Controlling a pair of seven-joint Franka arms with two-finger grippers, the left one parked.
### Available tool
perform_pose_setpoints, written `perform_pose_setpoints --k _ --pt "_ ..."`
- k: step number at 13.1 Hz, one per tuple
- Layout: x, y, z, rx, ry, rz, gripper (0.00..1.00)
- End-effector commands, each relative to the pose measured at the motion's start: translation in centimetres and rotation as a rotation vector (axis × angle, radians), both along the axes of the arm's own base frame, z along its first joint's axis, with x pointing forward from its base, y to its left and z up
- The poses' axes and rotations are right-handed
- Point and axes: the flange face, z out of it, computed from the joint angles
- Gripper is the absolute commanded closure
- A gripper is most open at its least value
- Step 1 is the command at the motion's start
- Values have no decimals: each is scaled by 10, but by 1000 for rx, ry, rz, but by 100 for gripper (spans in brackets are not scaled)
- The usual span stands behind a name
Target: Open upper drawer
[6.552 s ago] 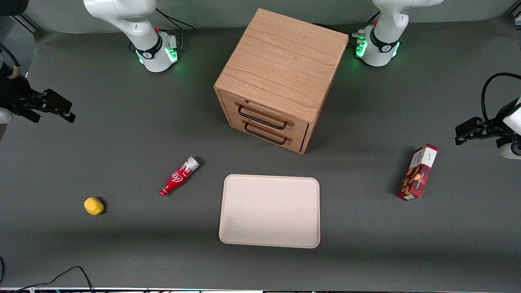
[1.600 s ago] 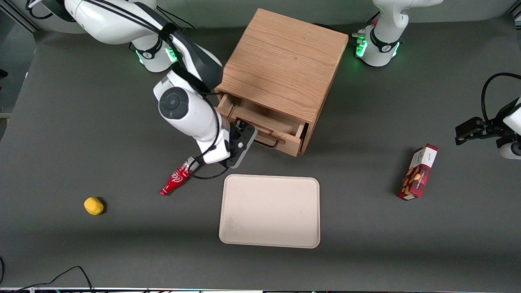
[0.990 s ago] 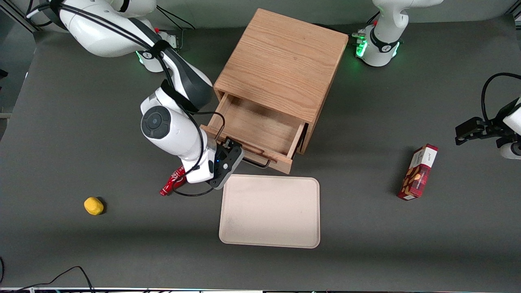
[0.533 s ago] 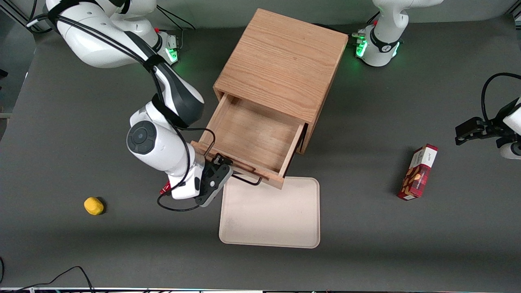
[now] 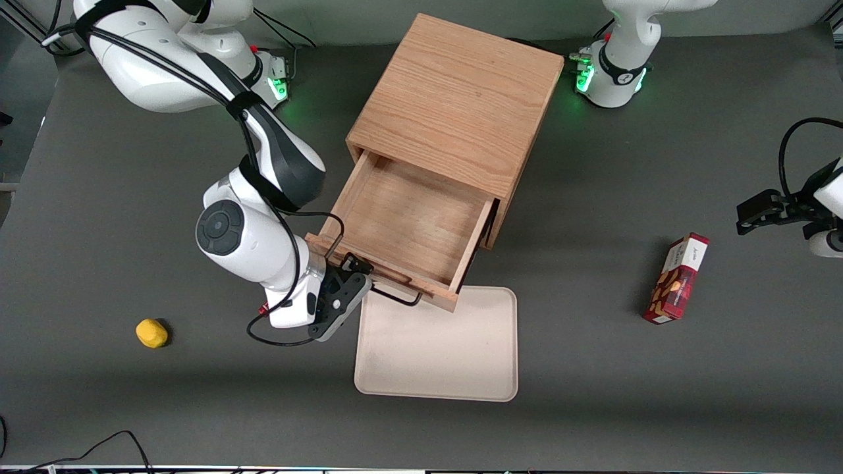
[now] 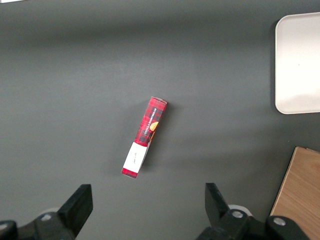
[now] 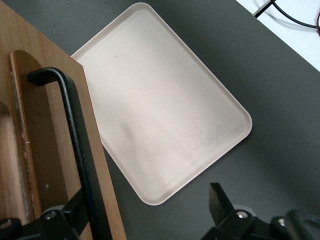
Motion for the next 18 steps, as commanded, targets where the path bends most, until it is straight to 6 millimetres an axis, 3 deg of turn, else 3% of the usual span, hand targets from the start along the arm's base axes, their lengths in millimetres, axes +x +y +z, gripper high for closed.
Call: perform_pose_setpoints --k 1,4,6,8,9,11,13,15,18 --pt "-3 10 33 107 64 -132 0" --pt "-14 13 71 182 155 -243 0" --pt "-18 -7 103 187 184 -297 0" --pt "-35 -33 157 136 149 -313 0" --pt "-44 -61 184 64 110 -358 0" --pt "-73 -104 207 -90 100 -547 0" --pt "-87 -173 234 -116 66 -714 0" --pt "-91 -242 240 -154 129 -910 0" --pt "-108 -305 248 -149 87 -1022 0"
